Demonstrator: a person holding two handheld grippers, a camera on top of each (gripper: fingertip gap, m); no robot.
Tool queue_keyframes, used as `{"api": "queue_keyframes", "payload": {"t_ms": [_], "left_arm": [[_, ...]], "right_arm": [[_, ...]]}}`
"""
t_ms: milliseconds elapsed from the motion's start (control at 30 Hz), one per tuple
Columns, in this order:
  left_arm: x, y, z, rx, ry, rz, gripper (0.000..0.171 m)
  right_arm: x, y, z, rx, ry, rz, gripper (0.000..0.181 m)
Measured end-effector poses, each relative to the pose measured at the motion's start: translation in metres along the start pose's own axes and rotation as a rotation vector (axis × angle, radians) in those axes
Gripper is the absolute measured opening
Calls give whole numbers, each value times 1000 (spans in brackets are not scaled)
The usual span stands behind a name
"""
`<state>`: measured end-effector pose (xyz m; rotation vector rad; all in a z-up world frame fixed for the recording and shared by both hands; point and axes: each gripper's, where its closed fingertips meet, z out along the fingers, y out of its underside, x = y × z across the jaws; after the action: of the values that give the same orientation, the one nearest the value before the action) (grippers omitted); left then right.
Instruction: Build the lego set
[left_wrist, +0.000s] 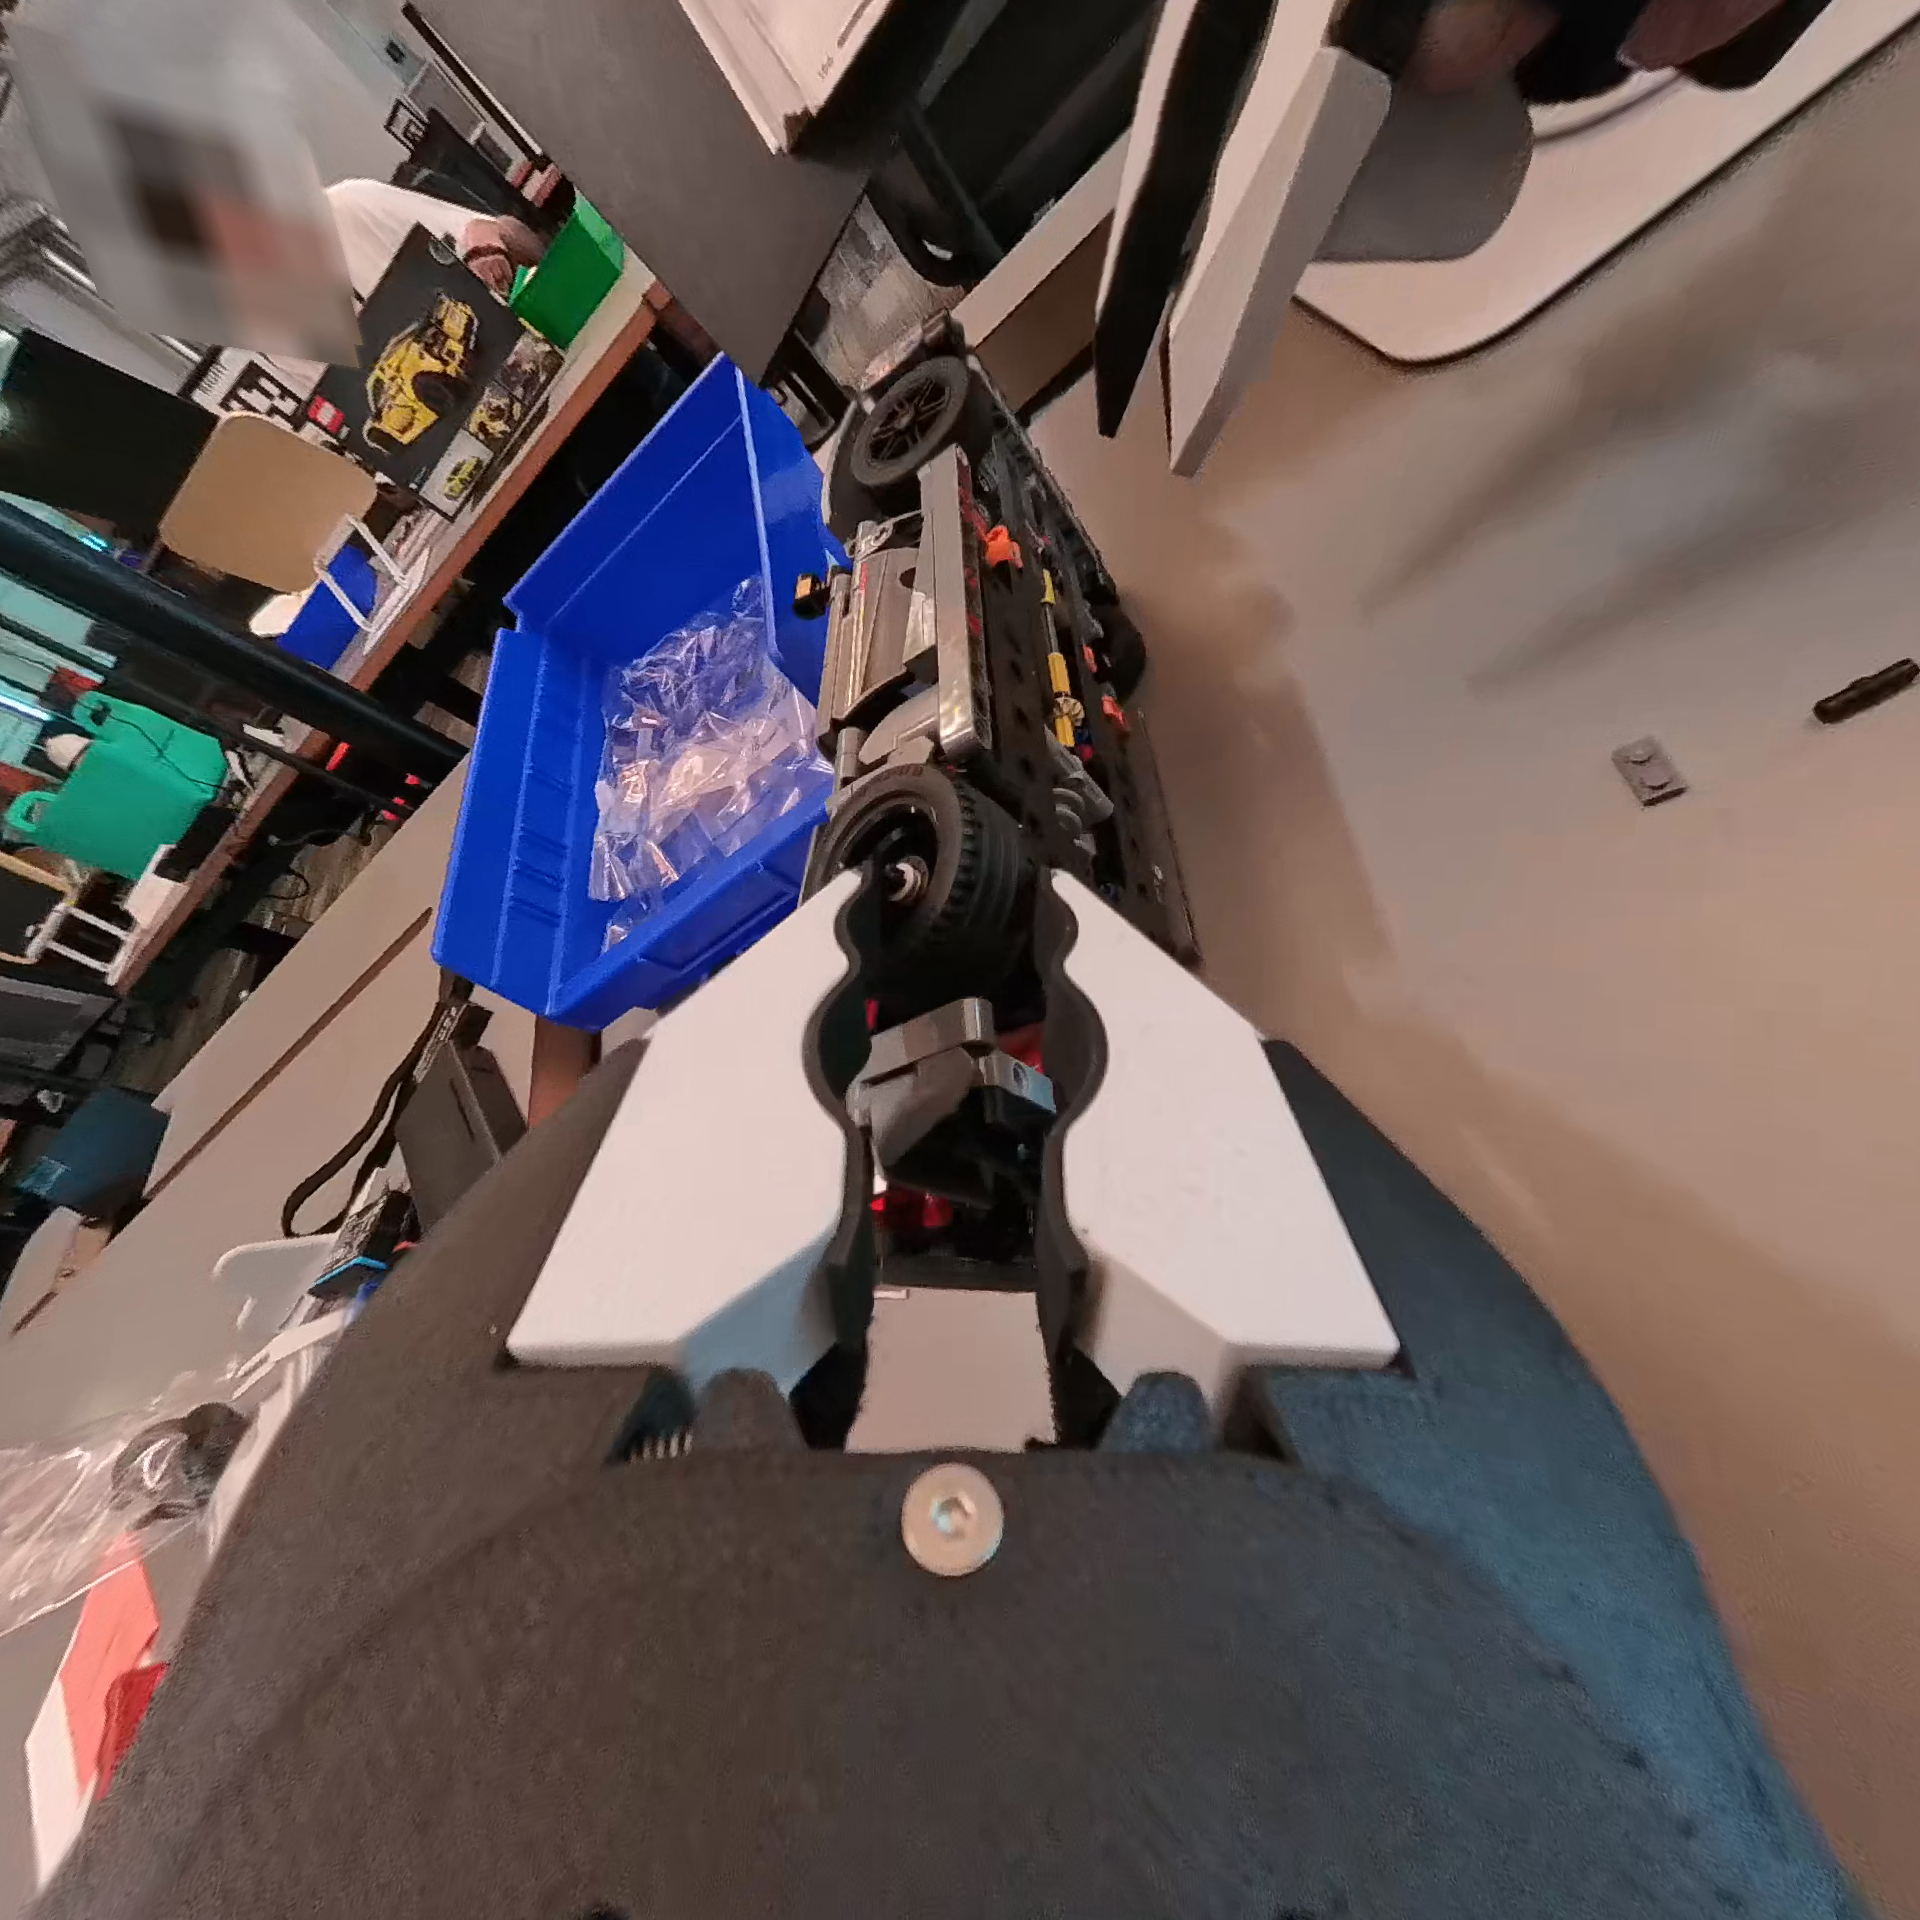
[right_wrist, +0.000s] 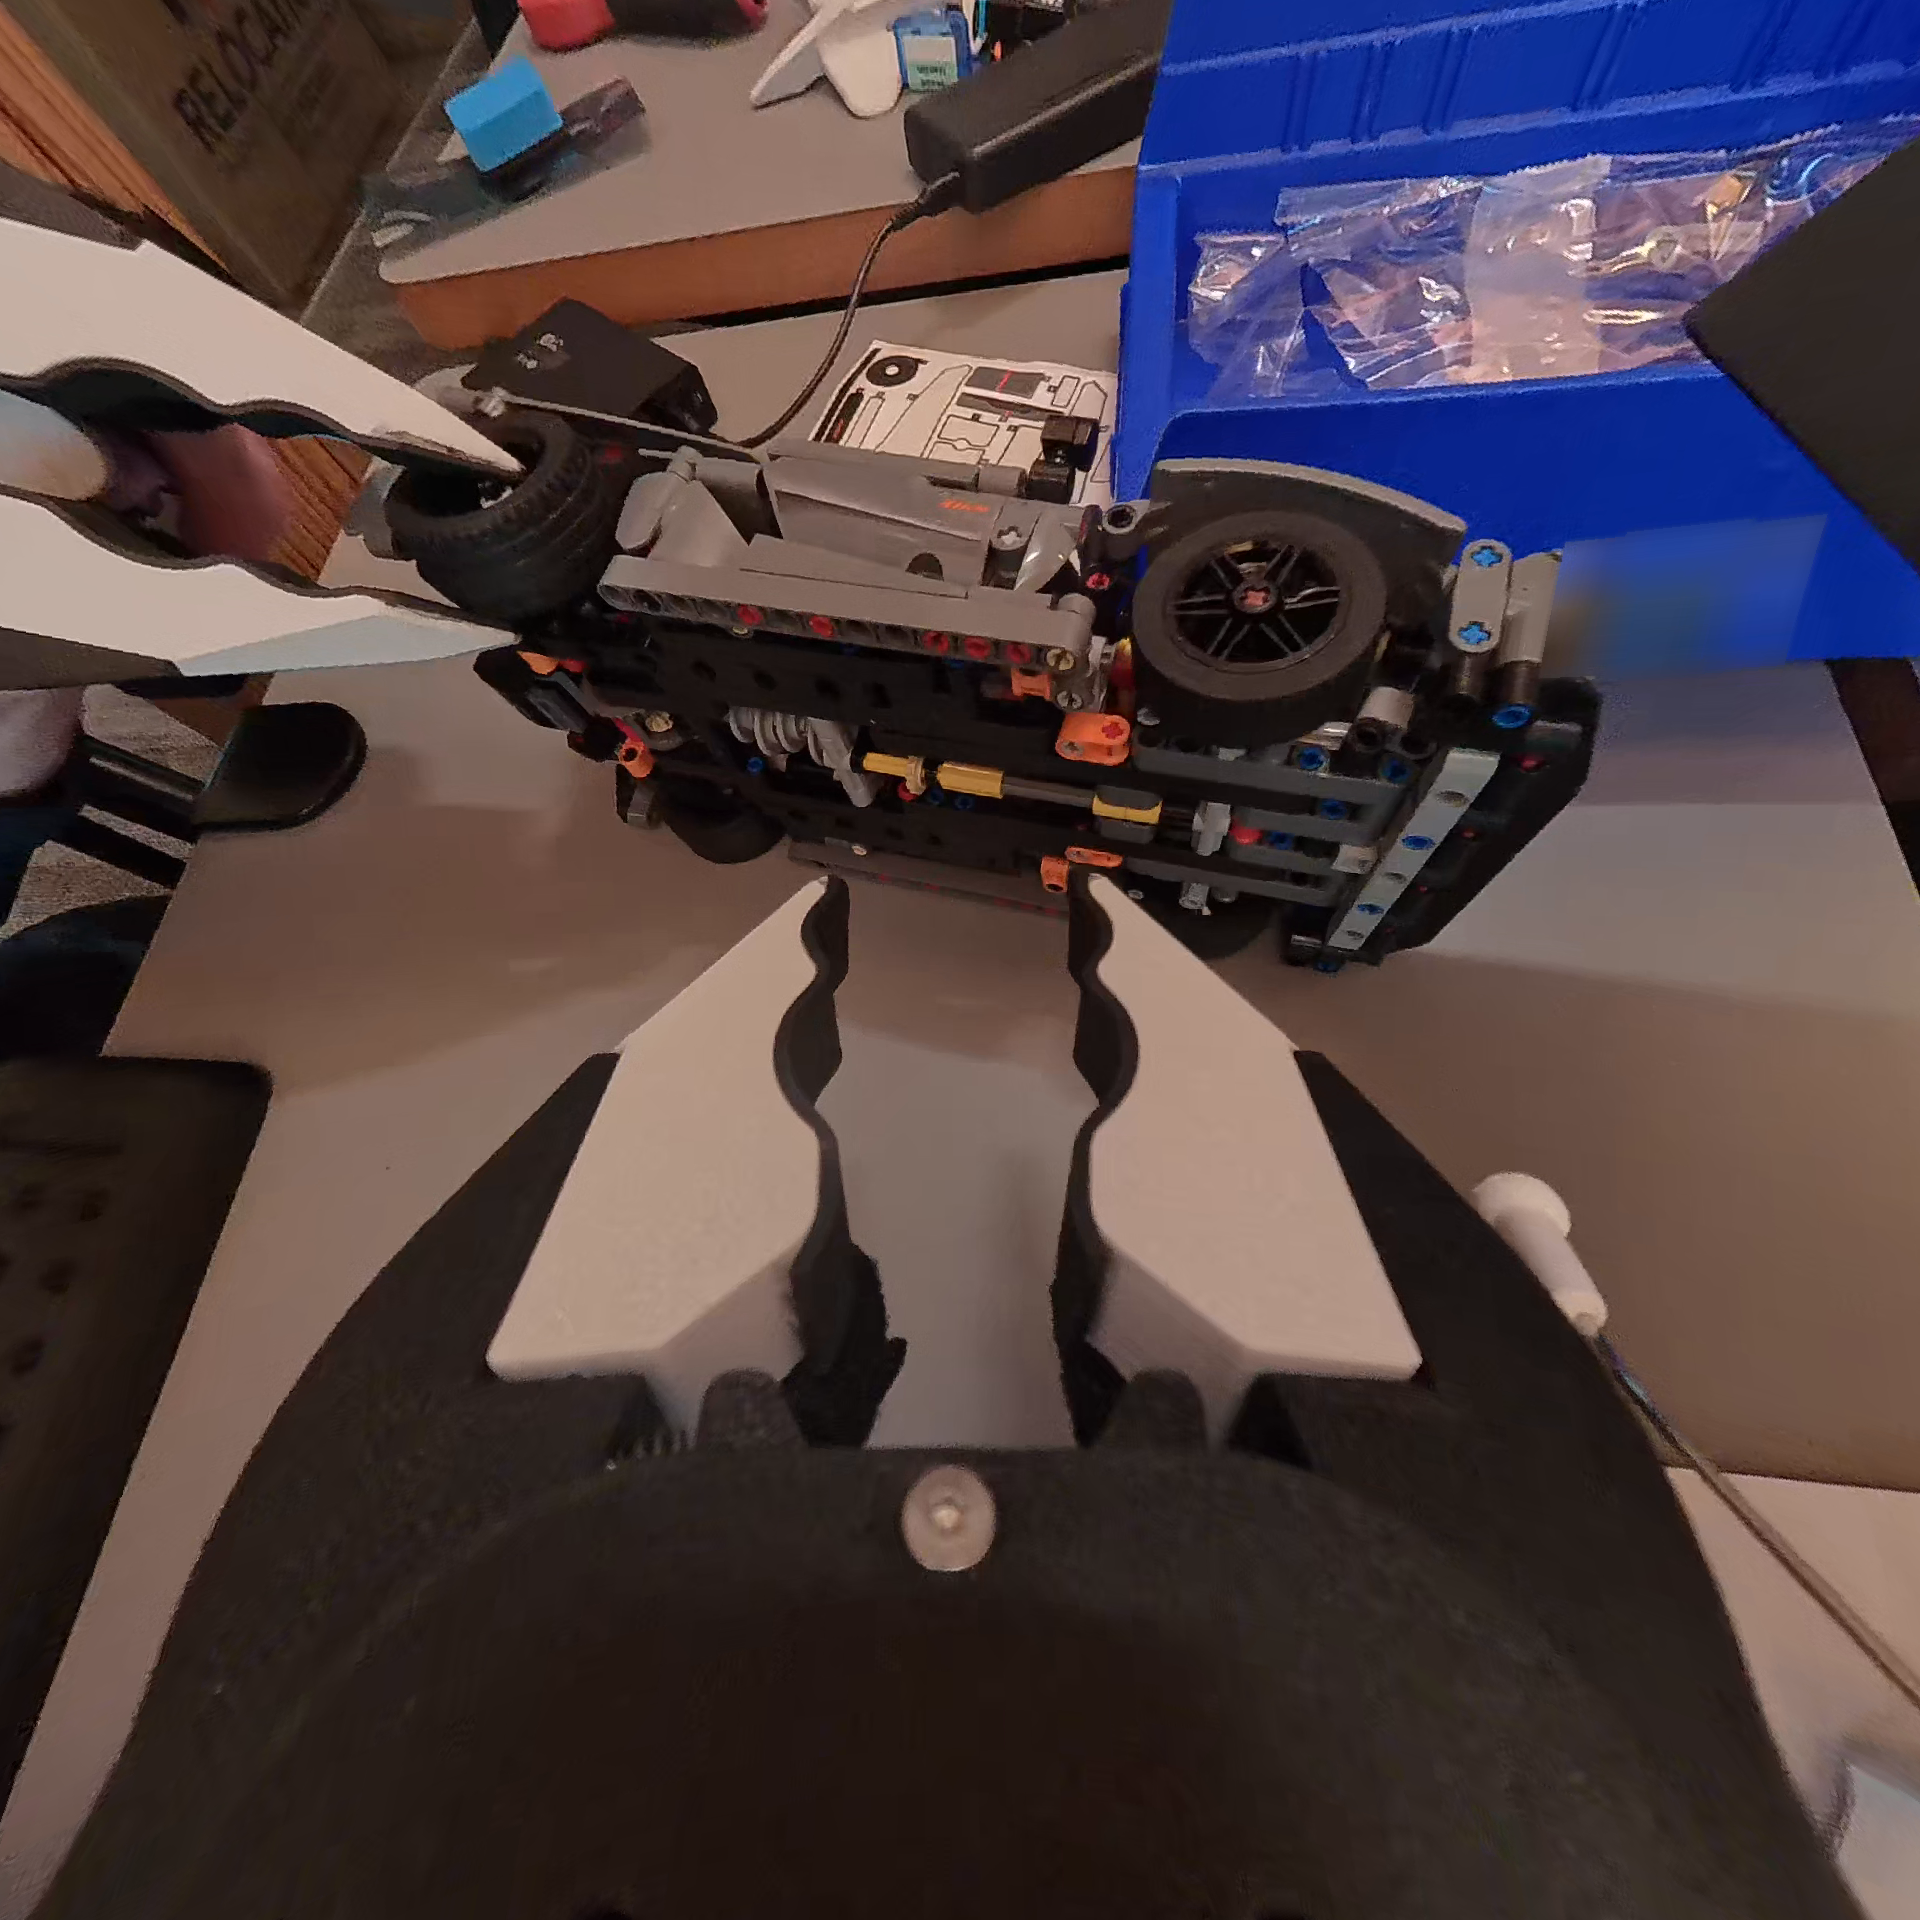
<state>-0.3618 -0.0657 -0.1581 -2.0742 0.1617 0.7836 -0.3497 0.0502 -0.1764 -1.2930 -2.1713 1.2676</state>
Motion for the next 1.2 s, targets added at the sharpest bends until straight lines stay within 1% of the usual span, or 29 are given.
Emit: {"api": "queue_keyframes", "payload": {"t_ms": [133,200,233,300,367,467,533,633,667,733,800,967,1100,1200], "left_arm": [[-1,1,-1,15,9,-20,27],[0,-1,-1,16,8,-25,27],[0,-2,-1,18,7,-27,30],[-3,-3,-4,27,-14,-37,39],[-6,-5,-9,41,-14,-62,47],[-9,0,-12,29,-18,-87,48],[-8,0,-8,15,0,-106,52],[-5,-2,3,-27,18,-95,52],[-3,1,7,-55,24,-98,51],[-2,8,14,-104,21,-111,54],[-5,9,15,-107,2,-119,47],[-4,9,12,-87,0,-79,46],[-5,13,7,-85,23,-56,45],[-4,15,2,-65,39,-50,45]], "right_arm": [[-2,0,4,-6,3,-10,41],[0,-3,7,11,13,-3,44],[-2,-5,8,28,-5,5,44],[-10,-11,11,58,-42,1,44],[-29,-18,14,75,-119,-33,49],[-43,-28,22,94,-136,-94,48],[-45,-26,27,77,-142,-96,49],[-38,-24,27,83,-118,-82,49],[-35,-24,25,90,-109,-68,48],[-28,-27,18,116,-99,-42,48],[-22,-28,12,139,-86,-30,46],[0,-22,6,139,-25,26,45],[13,-20,-6,154,31,29,45],[26,-23,-17,201,82,40,47]]}}
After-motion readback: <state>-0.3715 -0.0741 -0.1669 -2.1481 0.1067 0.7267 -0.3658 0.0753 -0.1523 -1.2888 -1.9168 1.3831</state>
